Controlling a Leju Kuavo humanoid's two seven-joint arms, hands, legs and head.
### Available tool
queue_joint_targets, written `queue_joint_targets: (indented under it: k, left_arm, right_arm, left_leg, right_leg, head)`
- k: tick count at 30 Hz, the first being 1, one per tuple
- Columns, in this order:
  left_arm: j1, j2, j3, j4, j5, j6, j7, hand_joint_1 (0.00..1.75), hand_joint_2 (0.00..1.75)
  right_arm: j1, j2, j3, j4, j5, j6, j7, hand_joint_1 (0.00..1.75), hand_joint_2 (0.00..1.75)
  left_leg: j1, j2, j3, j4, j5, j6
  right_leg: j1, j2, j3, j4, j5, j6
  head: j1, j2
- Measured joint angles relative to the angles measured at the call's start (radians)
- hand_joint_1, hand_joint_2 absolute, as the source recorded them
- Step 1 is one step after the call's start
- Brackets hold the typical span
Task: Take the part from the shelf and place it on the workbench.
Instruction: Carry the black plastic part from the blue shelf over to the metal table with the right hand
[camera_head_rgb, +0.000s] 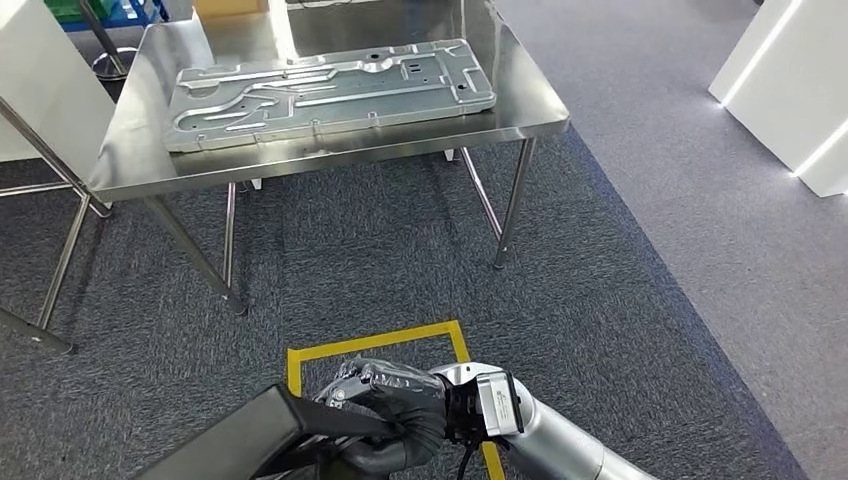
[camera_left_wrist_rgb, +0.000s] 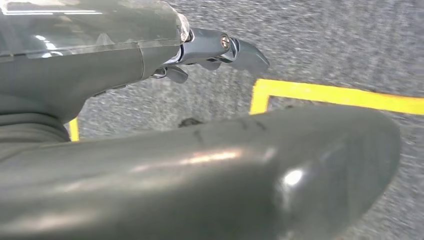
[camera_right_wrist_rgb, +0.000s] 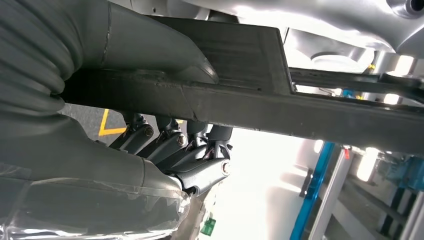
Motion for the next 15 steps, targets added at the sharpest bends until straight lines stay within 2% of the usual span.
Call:
queue_joint_targets:
  k: [1,3,4,5,8,9,10,11,13,15]
  left_arm:
    - [-0.001,0.000,0.003,0.000,0.002,0.002,-0.001,0.00,0.00]
    - [-0.001,0.000,0.007,0.000,0.005,0.003,-0.004,0.00,0.00]
    - [-0.001,0.000,0.009,0.000,0.005,0.003,-0.005,0.00,0.00]
    - [-0.002,0.000,0.010,0.000,0.005,0.003,-0.006,0.00,0.00]
    - [-0.001,0.000,0.014,0.000,0.005,0.005,-0.008,0.00,0.00]
    - [0.001,0.000,0.015,0.000,0.005,0.006,-0.009,0.00,0.00]
    - [0.003,0.000,0.016,0.000,0.005,0.006,-0.010,0.00,0.00]
    - [0.005,0.000,0.017,0.000,0.004,0.006,-0.011,0.00,0.00]
    - [0.006,0.001,0.019,0.000,0.002,0.006,-0.013,0.00,0.00]
    - [0.002,0.001,0.022,0.000,-0.002,0.003,-0.016,0.00,0.00]
  right_arm:
    - [-0.001,0.000,0.000,0.002,0.000,0.000,0.000,1.73,1.75]
    - [-0.001,0.001,0.000,0.003,-0.001,0.000,0.000,1.73,1.75]
    - [-0.002,0.002,0.000,0.003,-0.001,0.000,0.000,1.73,1.75]
    - [-0.002,0.002,0.001,0.003,-0.001,0.000,0.000,1.73,1.75]
    - [-0.002,0.004,0.001,0.005,-0.002,-0.002,0.000,1.73,1.75]
    - [-0.001,0.005,0.001,0.006,-0.001,-0.004,0.000,1.73,1.75]
    - [0.000,0.005,0.001,0.007,0.003,-0.007,0.000,1.73,1.75]
    - [0.000,0.005,0.002,0.008,0.009,-0.013,0.000,1.73,1.75]
    - [0.000,0.006,0.002,0.008,0.025,-0.025,0.000,1.73,1.75]
    - [0.000,0.008,0.003,0.010,0.037,-0.033,0.000,1.73,1.75]
  left_leg:
    - [-0.001,0.000,0.003,0.001,-0.002,-0.007]
    - [0.000,0.002,0.007,0.012,-0.004,-0.018]
    - [0.001,0.002,0.002,0.035,-0.006,-0.022]
    - [0.002,0.003,-0.016,0.072,-0.016,-0.025]
    - [0.003,0.003,-0.134,0.252,-0.081,-0.030]
    - [0.003,0.003,-0.169,0.289,-0.094,-0.029]
    - [0.003,0.003,-0.188,0.292,-0.087,-0.027]
    - [0.002,0.004,-0.190,0.261,-0.060,-0.023]
    - [-0.005,0.024,-0.163,0.137,0.033,-0.004]
    - [-0.017,0.051,-0.141,0.052,0.080,0.012]
  right_leg:
    - [0.003,0.000,0.001,-0.003,-0.008,-0.009]
    - [0.002,0.002,0.013,-0.010,-0.004,-0.028]
    - [0.002,0.003,0.022,-0.012,-0.009,-0.035]
    - [0.001,0.003,0.032,-0.014,-0.014,-0.041]
    - [0.006,0.000,0.052,-0.015,-0.033,-0.052]
    - [0.008,0.000,0.060,-0.015,-0.040,-0.054]
    - [0.011,0.001,0.069,-0.015,-0.048,-0.055]
    - [0.014,-0.001,0.080,-0.015,-0.056,-0.056]
    - [0.019,-0.008,0.104,-0.015,-0.075,-0.056]
    - [0.022,-0.018,0.120,-0.017,-0.092,-0.048]
  head:
    - [0.001,0.000]
    - [0.002,0.000]
    - [0.001,0.000]
    - [0.001,0.000]
    - [0.000,0.000]
    - [0.000,0.000]
    - [0.000,0.000]
    - [0.000,0.000]
    - [0.001,0.000]
    - [0.002,0.000]
